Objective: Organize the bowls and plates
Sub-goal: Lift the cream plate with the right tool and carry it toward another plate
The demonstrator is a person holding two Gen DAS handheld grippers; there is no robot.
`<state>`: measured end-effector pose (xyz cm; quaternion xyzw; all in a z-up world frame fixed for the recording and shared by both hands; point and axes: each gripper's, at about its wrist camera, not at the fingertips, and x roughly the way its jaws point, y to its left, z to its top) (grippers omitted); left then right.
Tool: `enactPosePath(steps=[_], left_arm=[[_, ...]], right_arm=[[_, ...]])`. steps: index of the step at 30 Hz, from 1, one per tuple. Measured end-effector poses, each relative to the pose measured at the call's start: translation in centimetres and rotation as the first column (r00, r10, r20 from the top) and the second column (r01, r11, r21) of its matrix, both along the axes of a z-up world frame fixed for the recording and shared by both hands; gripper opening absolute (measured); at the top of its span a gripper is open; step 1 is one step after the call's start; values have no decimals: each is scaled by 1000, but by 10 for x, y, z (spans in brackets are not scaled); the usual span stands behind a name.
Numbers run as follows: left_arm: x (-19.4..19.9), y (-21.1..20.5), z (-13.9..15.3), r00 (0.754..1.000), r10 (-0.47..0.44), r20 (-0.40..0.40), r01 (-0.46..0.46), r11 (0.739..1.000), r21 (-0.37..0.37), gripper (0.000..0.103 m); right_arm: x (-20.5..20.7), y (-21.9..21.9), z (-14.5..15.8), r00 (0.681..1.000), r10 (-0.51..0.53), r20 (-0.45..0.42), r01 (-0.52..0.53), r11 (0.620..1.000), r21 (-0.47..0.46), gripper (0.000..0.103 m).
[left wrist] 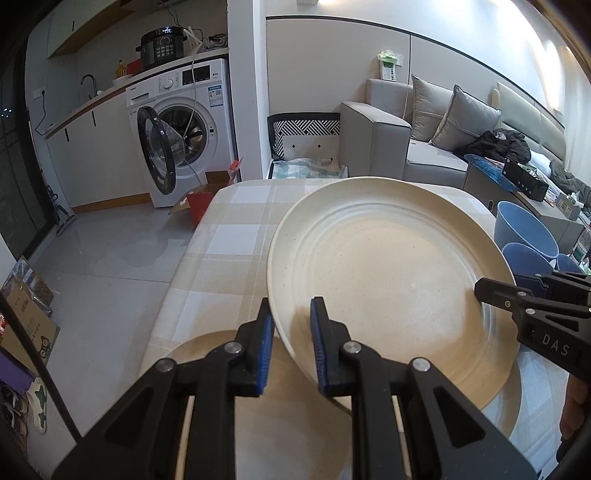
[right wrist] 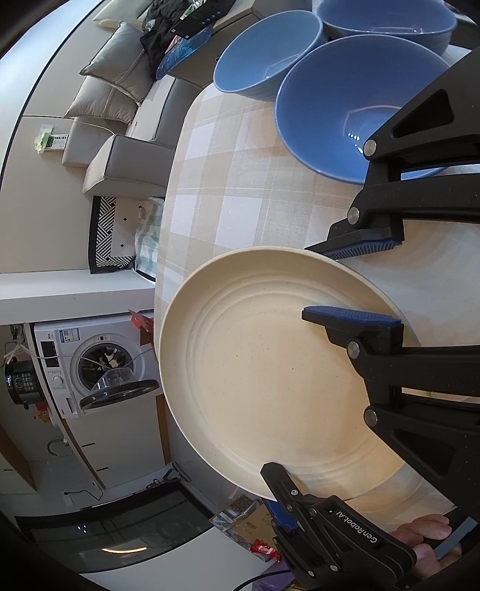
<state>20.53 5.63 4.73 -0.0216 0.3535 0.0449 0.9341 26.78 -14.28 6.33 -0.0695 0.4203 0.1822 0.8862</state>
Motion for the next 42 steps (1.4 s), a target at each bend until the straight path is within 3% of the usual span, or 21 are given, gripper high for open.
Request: enactPosePath(steps=[24, 42], left_arm=[[-42, -23, -6, 999, -45, 0, 45, 999, -17, 17], [-61, -30, -19, 997, -70, -23, 69, 997, -27, 17]], right_arm=[[-55, -39, -13, 1000, -28, -6, 28, 999, 24, 25], [-71, -48, -29, 999, -44, -29, 44, 999, 25, 25]])
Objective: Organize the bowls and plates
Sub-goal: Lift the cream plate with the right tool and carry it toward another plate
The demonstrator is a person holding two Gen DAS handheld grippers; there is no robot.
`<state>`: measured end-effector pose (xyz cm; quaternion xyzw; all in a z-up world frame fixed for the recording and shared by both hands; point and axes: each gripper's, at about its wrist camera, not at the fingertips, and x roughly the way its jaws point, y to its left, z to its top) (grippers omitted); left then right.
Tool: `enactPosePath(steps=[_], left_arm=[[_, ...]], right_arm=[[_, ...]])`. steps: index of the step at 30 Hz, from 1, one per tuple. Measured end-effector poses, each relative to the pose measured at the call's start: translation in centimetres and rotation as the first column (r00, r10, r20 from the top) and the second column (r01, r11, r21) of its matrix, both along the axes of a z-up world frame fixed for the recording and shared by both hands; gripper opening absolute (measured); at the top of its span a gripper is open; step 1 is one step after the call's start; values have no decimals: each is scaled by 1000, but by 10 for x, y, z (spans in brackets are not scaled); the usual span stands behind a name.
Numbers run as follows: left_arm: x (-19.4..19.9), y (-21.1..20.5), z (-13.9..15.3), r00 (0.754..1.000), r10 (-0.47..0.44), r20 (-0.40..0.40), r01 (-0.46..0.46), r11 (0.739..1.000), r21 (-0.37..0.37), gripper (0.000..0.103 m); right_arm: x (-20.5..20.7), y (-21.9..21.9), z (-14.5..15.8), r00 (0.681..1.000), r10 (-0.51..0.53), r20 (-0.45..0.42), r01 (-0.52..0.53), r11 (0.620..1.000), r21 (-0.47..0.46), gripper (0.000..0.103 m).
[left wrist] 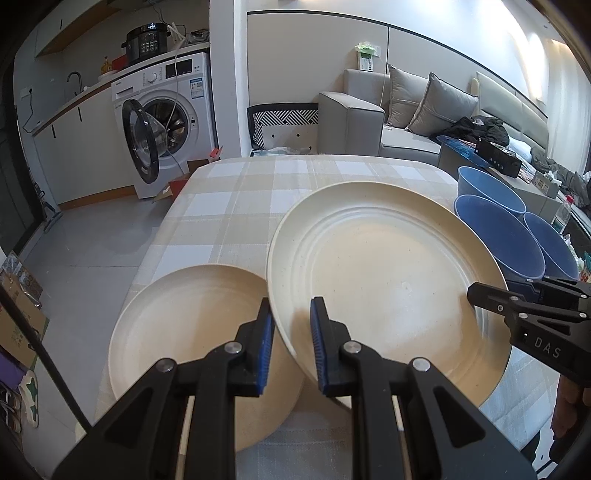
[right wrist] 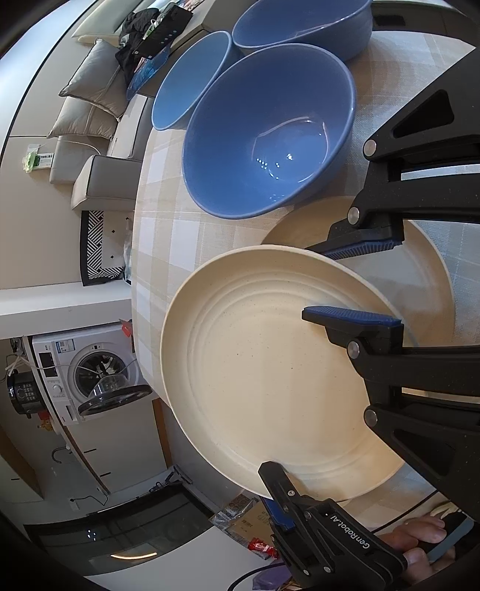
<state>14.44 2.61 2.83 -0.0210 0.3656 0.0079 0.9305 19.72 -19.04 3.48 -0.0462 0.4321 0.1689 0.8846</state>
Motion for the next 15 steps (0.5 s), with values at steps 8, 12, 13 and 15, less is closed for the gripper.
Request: enactPosePath(steps=[8, 12, 13, 15], left_arm=[[-7, -2, -7, 1000, 2, -9, -2, 1000, -7, 17], [-10, -3, -10, 1000, 3, -13, -3, 1000, -8, 17], [-10, -3, -10, 1000, 3, -13, -3, 1000, -9, 17], [-11, -3, -12, 1000, 1, -15, -1, 1000, -7, 17]], right_arm=[[-5, 1, -7, 1000, 1, -4, -1, 1000, -4, 25], [-9, -1, -10, 1000, 1, -7, -1, 1000, -3, 25], [-9, 0, -11, 1000, 2, -7, -2, 1000, -4, 25], [-11, -1, -13, 1000, 0, -6, 0, 1000, -4, 25]])
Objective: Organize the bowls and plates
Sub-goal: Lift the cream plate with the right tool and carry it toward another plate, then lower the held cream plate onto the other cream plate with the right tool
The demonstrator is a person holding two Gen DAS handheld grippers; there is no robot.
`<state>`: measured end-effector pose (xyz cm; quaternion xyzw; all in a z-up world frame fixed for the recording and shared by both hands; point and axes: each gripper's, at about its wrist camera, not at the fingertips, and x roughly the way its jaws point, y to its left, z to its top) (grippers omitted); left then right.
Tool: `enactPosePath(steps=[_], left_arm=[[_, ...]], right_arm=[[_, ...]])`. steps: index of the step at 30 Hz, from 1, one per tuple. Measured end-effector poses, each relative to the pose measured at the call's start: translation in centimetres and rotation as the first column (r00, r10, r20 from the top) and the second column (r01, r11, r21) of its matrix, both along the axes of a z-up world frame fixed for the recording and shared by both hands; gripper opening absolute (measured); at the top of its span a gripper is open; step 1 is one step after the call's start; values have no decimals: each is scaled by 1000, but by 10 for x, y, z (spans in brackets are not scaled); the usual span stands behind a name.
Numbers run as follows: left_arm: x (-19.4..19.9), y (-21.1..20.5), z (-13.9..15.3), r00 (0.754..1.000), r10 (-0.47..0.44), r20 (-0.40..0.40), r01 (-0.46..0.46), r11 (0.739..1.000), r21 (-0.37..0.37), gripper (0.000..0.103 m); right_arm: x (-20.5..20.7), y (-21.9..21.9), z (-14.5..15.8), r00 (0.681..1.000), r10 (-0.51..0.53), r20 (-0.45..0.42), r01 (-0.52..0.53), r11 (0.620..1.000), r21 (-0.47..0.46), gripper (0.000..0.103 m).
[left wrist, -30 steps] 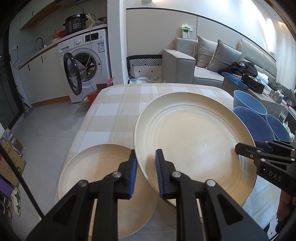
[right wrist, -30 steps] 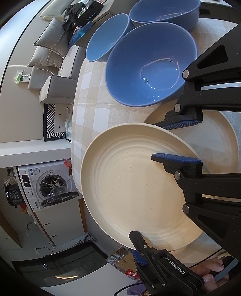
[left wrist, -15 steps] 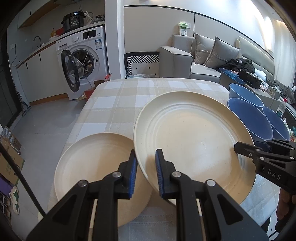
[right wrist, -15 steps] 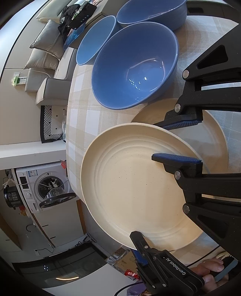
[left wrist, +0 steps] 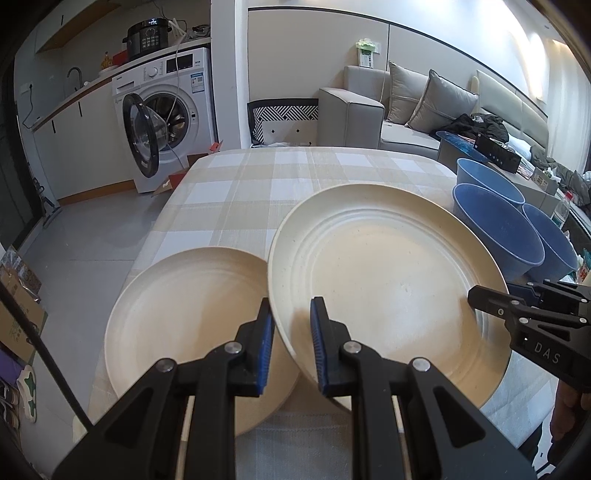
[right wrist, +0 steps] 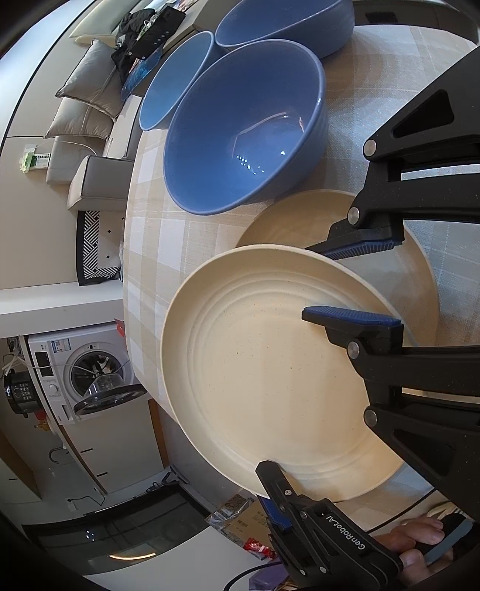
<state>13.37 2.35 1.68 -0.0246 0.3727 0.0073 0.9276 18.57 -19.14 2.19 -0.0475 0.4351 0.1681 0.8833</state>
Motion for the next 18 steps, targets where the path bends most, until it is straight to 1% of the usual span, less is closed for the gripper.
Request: enactPosePath(steps=[18], left_arm=[[-10, -2, -14, 1000, -8, -29, 8, 1000, 0, 17]], right_arm=[[-16, -3, -16, 1000, -17, -14, 17, 1000, -16, 25]])
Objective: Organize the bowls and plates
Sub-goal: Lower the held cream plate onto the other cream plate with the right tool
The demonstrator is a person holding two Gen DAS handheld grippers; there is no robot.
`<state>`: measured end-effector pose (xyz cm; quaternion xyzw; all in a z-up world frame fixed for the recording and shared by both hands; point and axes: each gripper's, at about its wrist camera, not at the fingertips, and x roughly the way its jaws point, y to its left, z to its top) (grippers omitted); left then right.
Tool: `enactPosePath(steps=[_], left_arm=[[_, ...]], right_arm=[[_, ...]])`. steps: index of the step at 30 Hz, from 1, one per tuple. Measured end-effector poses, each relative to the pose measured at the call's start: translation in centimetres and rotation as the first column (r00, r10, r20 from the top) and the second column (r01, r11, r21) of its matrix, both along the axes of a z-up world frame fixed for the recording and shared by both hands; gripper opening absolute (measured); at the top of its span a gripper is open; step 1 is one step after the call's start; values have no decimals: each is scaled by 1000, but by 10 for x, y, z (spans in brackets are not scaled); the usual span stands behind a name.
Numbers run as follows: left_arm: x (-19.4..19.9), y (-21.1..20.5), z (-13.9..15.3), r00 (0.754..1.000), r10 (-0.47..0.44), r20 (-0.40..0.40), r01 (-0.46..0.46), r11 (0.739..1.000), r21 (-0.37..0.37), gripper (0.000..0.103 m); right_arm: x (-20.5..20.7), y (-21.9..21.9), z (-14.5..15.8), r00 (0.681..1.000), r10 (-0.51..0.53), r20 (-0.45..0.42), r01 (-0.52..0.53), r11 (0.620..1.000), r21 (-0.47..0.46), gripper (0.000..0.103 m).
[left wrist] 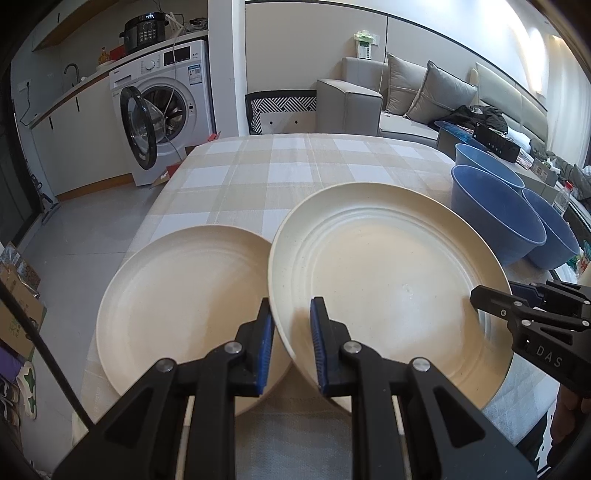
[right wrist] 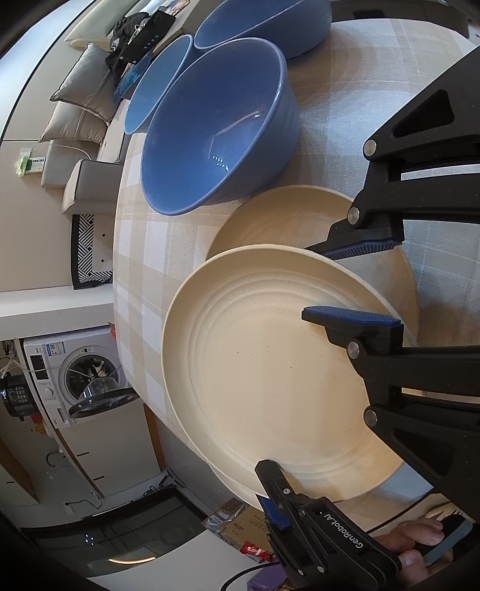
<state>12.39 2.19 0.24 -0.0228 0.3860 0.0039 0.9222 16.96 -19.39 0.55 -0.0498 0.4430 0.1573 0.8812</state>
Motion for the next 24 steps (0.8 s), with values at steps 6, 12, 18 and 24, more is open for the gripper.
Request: enactPosePath(steps=[6, 12, 18, 24], left_arm=[[4, -7, -4, 1000, -21, -13, 21, 1000, 7, 17], [9, -15, -8, 999, -35, -27, 36, 999, 13, 17], [13, -20, -12, 998, -47, -36, 48, 999, 19, 17], [18, -28, -17, 997, -61, -48, 62, 998, 22, 17]], right_arm=[[1, -3, -1, 1000, -23, 7, 23, 999, -25, 25], [3, -10, -6, 999, -36, -4, 36, 999, -29, 25], [5, -15, -10, 999, -52, -9, 51, 998, -34, 25], [9, -20, -14, 998, -68, -12, 68, 997, -43, 25]])
